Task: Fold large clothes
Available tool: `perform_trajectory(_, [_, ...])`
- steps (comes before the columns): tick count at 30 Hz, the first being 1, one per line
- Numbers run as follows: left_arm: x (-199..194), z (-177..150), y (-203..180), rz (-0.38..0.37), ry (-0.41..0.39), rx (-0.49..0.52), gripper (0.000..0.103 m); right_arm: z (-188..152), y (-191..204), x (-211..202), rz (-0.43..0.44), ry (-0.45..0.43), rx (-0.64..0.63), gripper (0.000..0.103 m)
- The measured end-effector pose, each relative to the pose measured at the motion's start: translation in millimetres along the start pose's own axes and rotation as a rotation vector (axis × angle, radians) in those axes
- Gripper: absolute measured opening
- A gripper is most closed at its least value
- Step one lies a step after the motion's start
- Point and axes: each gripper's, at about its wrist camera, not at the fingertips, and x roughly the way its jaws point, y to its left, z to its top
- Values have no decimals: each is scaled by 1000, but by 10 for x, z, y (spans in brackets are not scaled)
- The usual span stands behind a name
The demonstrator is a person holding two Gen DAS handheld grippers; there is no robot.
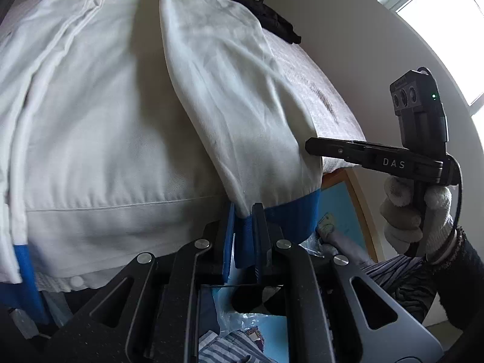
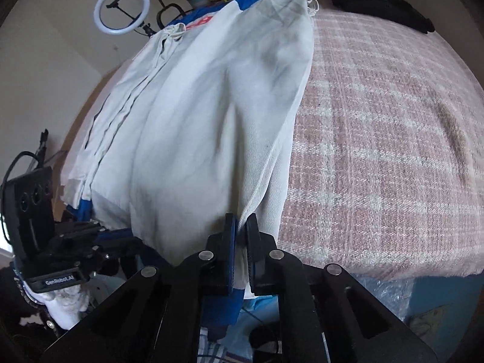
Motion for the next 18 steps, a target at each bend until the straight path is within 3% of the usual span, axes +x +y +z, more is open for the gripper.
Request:
perform_trajectory(6, [-768,457,-108,1,-101,76,9,209,36,-532,48,-146,-18,10])
perform_trajectory(8, [-1022,700,-139,-13,-136,75,12,341,49,-697,49,-205,-22,24])
perform_trajectory(10, [-1298,1026,-172,-29,-178,62,21,475,49,-835,48,-257,-16,32])
perform_trajectory(14, [-1757,1682,-282,33,-290,102,40,749,13,-1078,102,-338,-4,34])
perform_trajectory(18, [-1952,2524,-220,78,-367,85,43,1108,-72,-1244,93,-443,-3,51])
